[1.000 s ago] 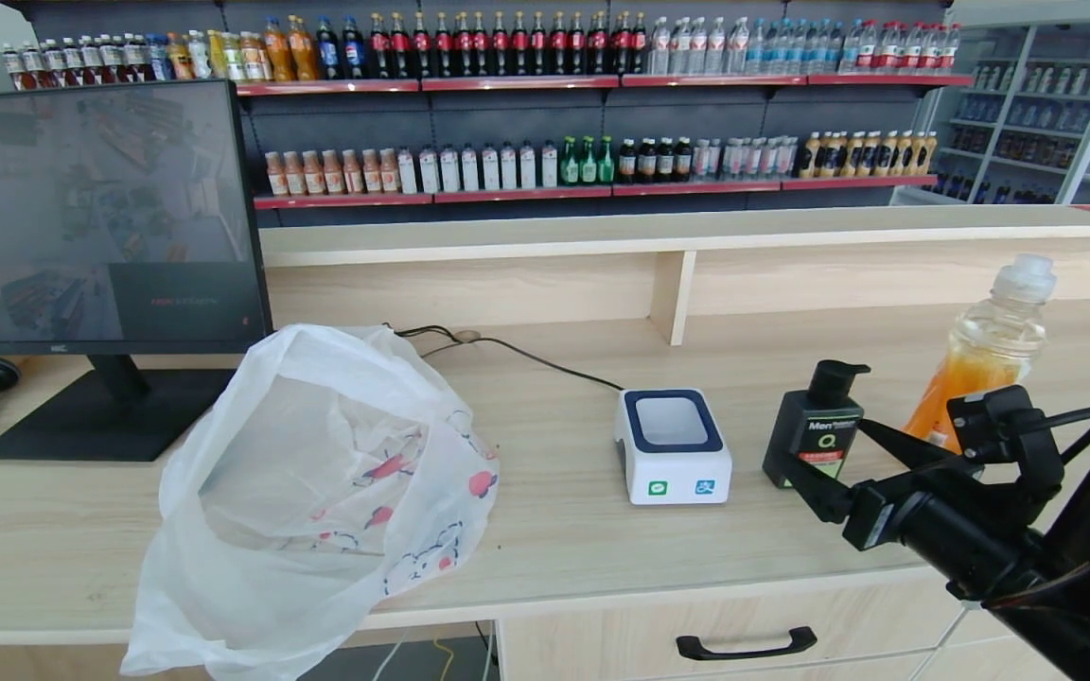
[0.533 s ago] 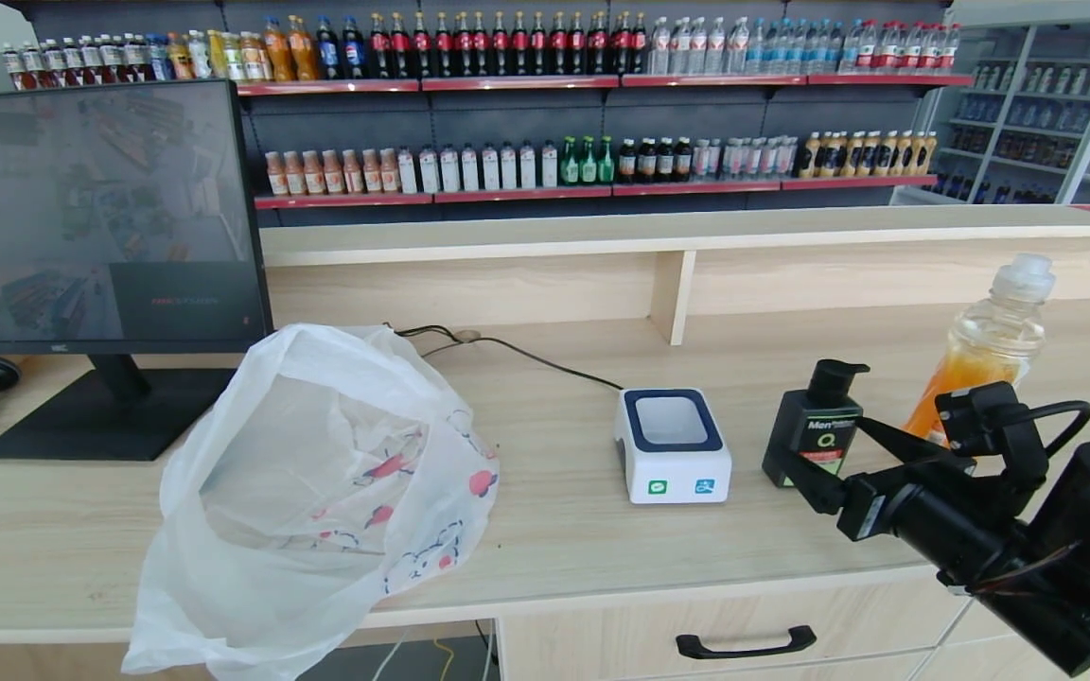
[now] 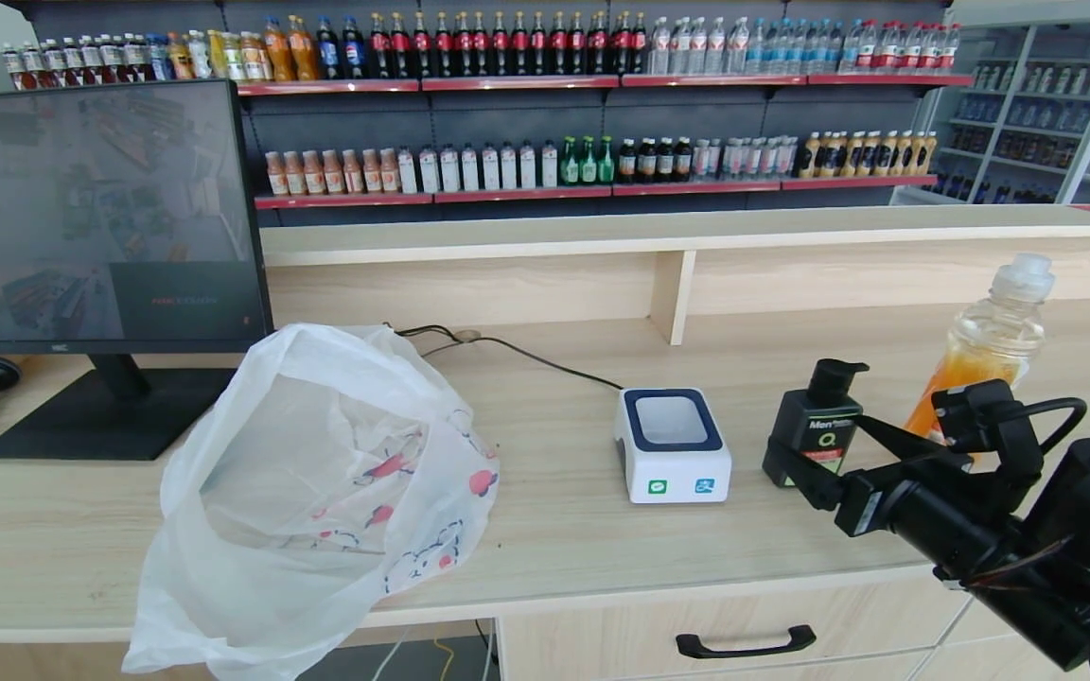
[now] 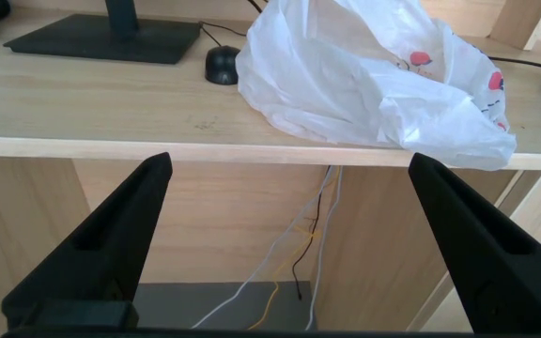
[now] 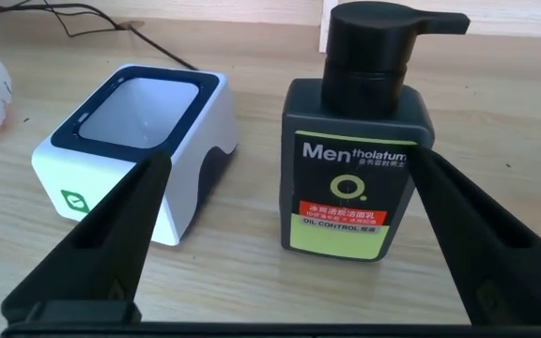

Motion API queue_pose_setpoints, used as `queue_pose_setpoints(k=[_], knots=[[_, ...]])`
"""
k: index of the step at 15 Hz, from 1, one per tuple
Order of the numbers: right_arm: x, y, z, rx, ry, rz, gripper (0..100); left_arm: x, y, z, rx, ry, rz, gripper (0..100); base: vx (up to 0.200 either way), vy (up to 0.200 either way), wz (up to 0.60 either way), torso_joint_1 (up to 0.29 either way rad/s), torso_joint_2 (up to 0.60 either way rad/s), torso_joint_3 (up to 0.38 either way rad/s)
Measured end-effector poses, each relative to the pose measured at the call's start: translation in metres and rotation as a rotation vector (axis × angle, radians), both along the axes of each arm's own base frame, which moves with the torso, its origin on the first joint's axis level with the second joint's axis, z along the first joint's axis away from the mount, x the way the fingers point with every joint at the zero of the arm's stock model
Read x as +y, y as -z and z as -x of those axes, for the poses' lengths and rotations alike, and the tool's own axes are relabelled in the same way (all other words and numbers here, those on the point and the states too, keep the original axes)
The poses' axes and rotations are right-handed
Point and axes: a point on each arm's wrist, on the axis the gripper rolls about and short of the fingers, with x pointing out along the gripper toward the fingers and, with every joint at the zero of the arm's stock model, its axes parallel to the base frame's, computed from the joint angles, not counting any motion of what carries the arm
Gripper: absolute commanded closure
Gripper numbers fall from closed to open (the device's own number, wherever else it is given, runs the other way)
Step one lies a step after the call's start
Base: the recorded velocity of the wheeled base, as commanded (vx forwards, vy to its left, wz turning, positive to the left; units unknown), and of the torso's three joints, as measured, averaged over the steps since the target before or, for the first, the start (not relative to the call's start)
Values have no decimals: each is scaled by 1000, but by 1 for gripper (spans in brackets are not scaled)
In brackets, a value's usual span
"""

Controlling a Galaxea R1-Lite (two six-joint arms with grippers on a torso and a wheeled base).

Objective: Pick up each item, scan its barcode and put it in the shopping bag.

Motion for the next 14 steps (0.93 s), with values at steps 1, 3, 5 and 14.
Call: queue_pose_setpoints(k=[1,3,5,14], knots=[[0,0,0,0,2,0,0,0,0,0,0,0,0,0,0,0,0,0,0,0],[-1,0,-1,-1,7,0,0,0,0,0,0,0,0,0,0,0,0,0,0,0],[-2,0,-3,-1,10,-1,0,0,0,0,0,0,0,0,0,0,0,0,0,0],[-3,3,-20,-8,34,-4,0,0,0,0,0,0,0,0,0,0,0,0,0,0]])
